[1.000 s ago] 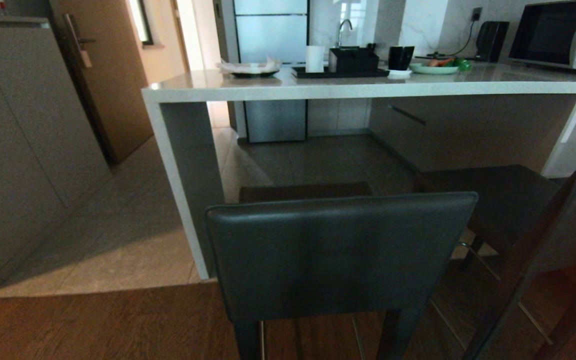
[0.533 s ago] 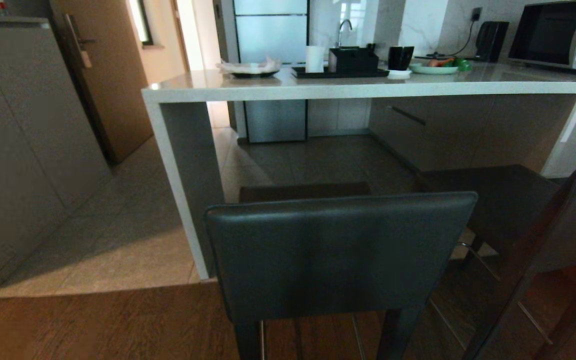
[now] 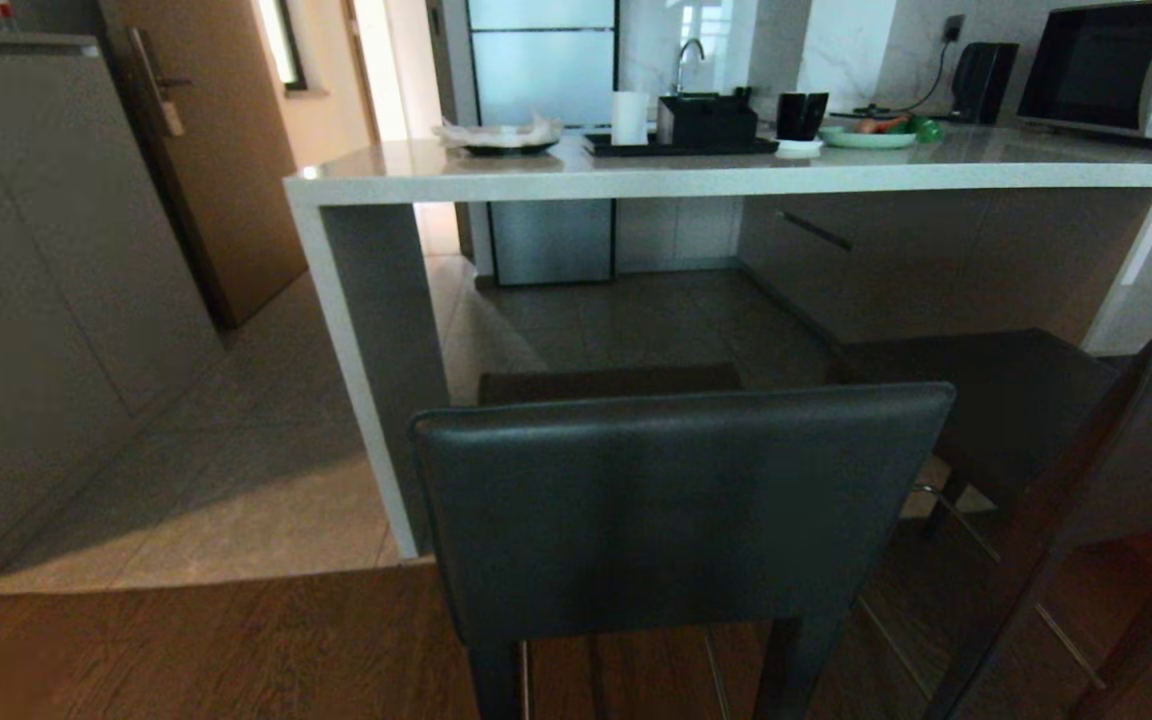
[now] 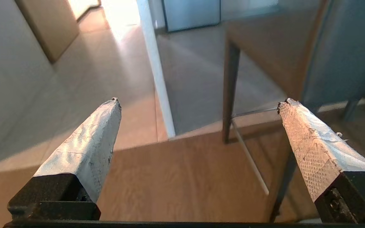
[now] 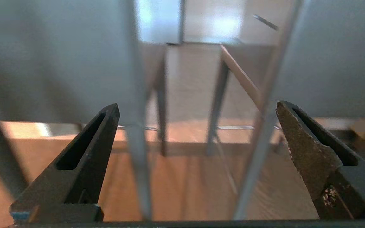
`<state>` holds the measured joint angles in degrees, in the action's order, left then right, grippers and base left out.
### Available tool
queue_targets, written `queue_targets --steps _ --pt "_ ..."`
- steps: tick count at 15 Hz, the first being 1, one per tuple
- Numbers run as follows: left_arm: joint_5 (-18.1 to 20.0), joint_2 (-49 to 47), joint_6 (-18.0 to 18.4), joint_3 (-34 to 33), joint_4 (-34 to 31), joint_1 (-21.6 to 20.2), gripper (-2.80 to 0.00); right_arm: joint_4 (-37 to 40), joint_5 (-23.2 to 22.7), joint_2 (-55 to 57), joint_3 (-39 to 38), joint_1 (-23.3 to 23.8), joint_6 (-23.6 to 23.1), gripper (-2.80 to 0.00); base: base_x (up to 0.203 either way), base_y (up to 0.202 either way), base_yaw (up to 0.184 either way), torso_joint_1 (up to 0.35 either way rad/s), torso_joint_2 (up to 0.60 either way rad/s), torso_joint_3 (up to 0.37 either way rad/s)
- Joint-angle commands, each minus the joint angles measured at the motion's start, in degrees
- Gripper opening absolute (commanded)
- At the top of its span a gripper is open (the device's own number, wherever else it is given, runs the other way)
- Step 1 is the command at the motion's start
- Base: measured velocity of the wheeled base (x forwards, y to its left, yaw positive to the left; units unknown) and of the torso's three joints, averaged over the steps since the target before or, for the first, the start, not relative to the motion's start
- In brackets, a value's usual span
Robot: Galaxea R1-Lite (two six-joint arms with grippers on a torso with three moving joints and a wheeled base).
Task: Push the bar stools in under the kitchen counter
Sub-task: Push the gray chair back under the dining table
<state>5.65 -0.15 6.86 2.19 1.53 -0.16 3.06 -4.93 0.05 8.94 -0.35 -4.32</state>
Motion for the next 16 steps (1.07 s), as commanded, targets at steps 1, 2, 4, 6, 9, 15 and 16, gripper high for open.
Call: queue_targets --steps 1,2,4,6,9,15,16 --pt "-0.4 0.1 -0.1 -0.9 -0.3 0.0 0.0 -4.8 1.4 -0.1 -7.0 0.0 -1.0 0.0 0.0 0.0 0.0 0.0 0.0 0.0" --pt "-0.7 0.1 -1.1 -1.0 -0.3 0.0 0.0 -5.9 2.4 0.0 -9.2 0.0 -1.5 0.0 0.0 0.0 0.0 0.0 0.0 0.0" --pt "-2.4 0.1 -3.8 -1.1 0.1 0.0 0.0 -2.6 4.1 0.0 -9.0 -0.1 0.2 0.0 0.0 0.0 0.0 0.0 0.0 0.0" --pt "-6.1 0.1 -5.1 -2.2 0.3 0.0 0.0 -2.6 4.5 0.0 -9.0 -0.1 2.5 0.0 0.0 0.0 0.0 0.0 0.0 0.0" --pt "-5.6 0.1 -3.2 -2.2 0.1 0.0 0.0 -2.6 4.5 0.0 -9.0 0.0 2.8 0.0 0.0 0.0 0.0 0.0 0.0 0.0" --pt "-5.7 0.1 -6.9 -2.3 -0.7 0.0 0.0 -2.7 4.6 0.0 -9.0 0.0 3.7 0.0 0.0 0.0 0.0 0.0 0.0 0.0" --pt "-5.7 0.1 -6.9 -2.3 -0.7 0.0 0.0 -2.7 4.6 0.0 -9.0 0.0 3.9 0.0 0.0 0.0 0.0 0.0 0.0 0.0"
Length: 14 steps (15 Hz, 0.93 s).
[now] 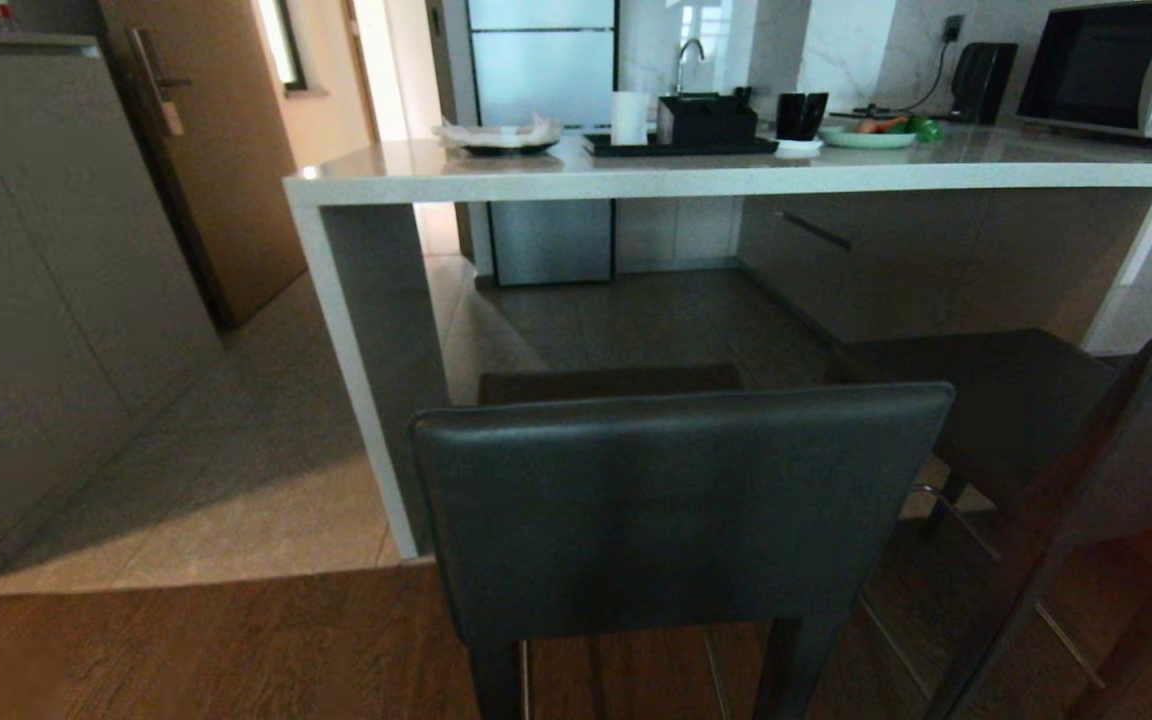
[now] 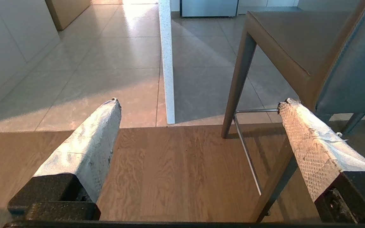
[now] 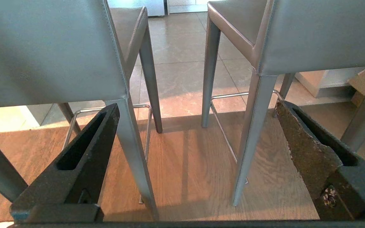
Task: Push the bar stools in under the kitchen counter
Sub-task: Push the gray chair back under the dining table
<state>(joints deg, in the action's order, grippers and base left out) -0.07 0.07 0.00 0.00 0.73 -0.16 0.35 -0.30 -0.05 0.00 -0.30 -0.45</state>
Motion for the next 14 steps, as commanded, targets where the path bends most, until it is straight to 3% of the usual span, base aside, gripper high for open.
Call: queue_targets --steps 1,2,3,14 --pt "0.0 -0.2 -0.1 -0.1 0.1 0.0 0.0 0.0 0.1 0.0 -0.1 0.0 0.1 0.0 0.0 0.0 0.0 0.0 0.0 0.0" --pt "0.0 -0.1 0.0 -0.1 0.1 0.0 -2.8 0.0 0.1 0.0 -0.1 0.0 0.0 0.0 0.0 0.0 0.0 0.0 0.0 0.0" --pt "0.2 -0.1 0.4 -0.1 0.0 0.0 -2.8 0.0 0.1 0.0 -0.1 0.0 -0.2 -2.8 0.0 0.0 0.0 0.0 0.0 0.0" --pt "-0.1 -0.1 -0.4 -0.1 0.0 0.1 -2.8 0.0 0.2 0.0 -0.1 0.0 0.4 -2.8 0.0 0.0 0.0 0.0 0.0 0.0"
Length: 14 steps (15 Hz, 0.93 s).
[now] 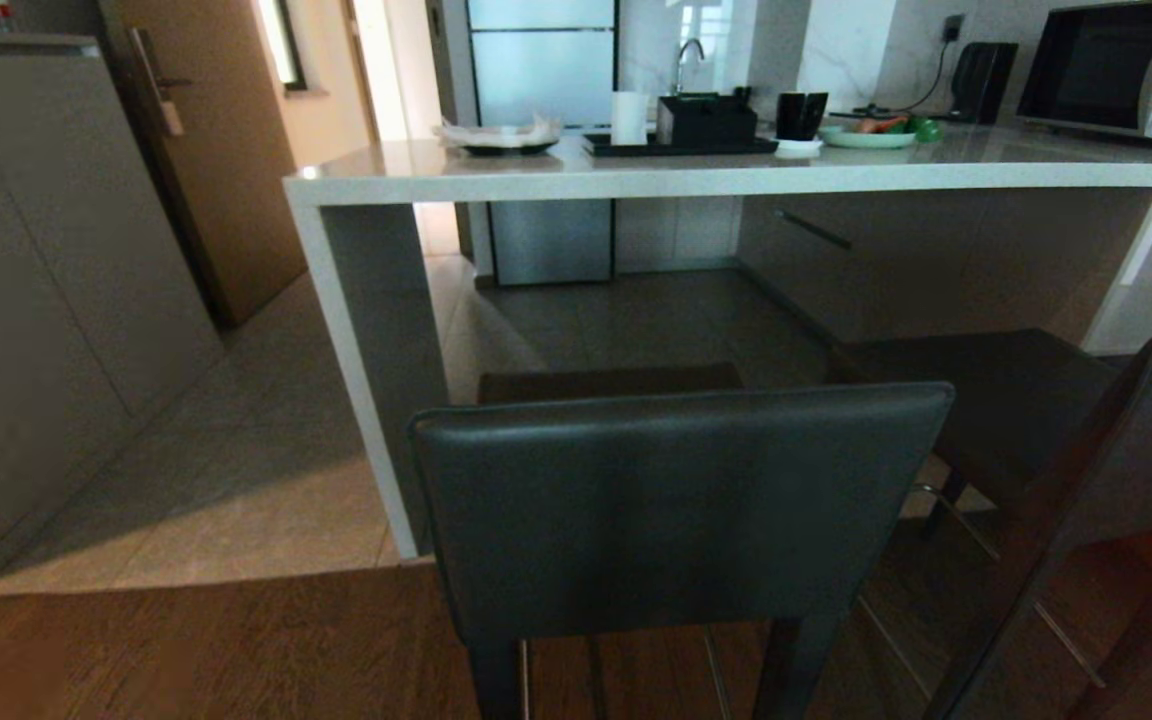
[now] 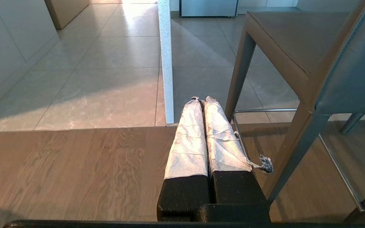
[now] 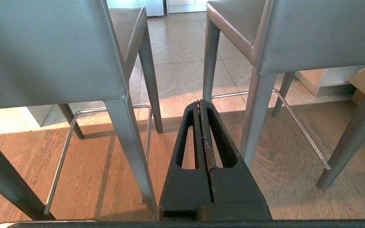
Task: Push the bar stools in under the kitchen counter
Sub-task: Push the gray chair back under the dining table
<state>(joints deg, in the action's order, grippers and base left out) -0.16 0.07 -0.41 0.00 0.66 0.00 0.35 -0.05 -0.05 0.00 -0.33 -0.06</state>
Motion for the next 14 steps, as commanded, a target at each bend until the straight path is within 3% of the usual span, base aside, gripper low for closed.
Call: queue_targets --steps 1,10,14 --pt "0.0 -0.1 0.0 -0.1 0.0 0.0 -2.8 0.0 0.0 0.0 -0.1 0.0 0.1 -2.8 0.0 0.0 0.0 0.0 0.0 0.0" --pt "0.2 -0.1 0.2 -0.1 0.0 -0.1 -2.8 0.0 0.0 0.0 -0.1 0.0 0.1 -2.8 0.0 0.0 0.0 0.0 0.0 0.0" --pt "0.2 -0.1 0.2 -0.1 0.0 0.0 -2.8 0.0 0.0 0.0 -0.1 0.0 0.1 -2.8 0.003 -0.138 0.005 0.003 0.01 0.001"
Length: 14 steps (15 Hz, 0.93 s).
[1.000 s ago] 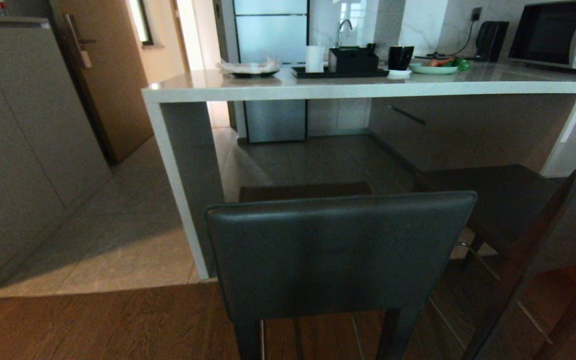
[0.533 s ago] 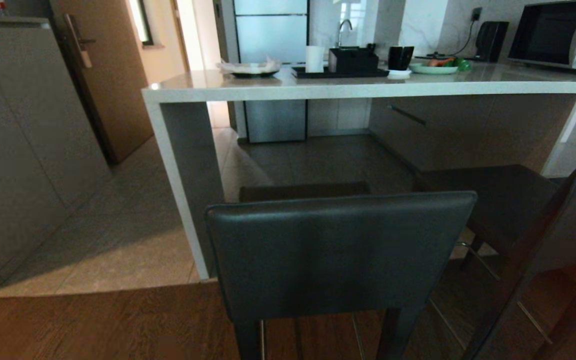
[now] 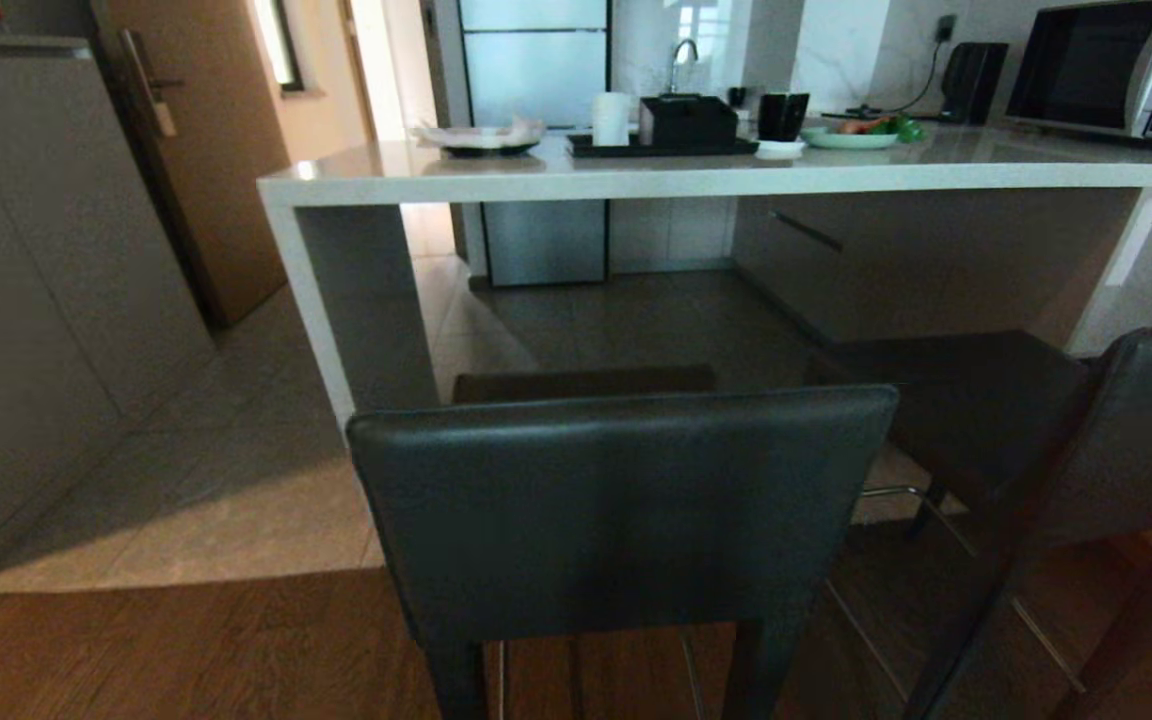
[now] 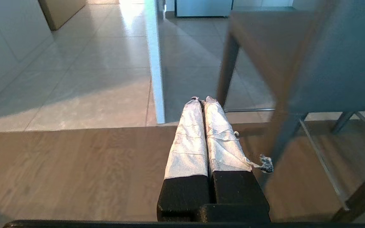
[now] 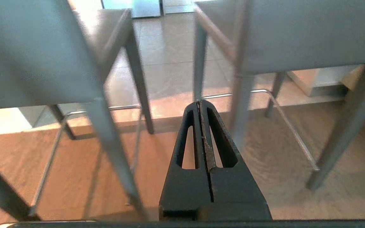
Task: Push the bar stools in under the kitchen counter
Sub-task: Push the gray chair back under the dining table
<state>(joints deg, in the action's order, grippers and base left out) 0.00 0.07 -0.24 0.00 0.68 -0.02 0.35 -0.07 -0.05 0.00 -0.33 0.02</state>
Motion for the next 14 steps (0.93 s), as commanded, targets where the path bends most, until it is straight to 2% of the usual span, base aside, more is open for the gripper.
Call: queue_targets --steps 1,14 --pt "0.0 -0.1 0.0 -0.1 0.0 0.0 -2.8 0.0 0.0 0.0 -0.1 0.0 0.0 -2.8 0.0 -0.195 -0.003 0.002 0.0 0.005" --pt "0.0 -0.1 0.0 -0.1 0.0 0.0 -2.8 0.0 0.0 0.0 -0.1 0.0 0.1 -2.8 0.0 -0.194 0.001 0.003 0.0 0.004"
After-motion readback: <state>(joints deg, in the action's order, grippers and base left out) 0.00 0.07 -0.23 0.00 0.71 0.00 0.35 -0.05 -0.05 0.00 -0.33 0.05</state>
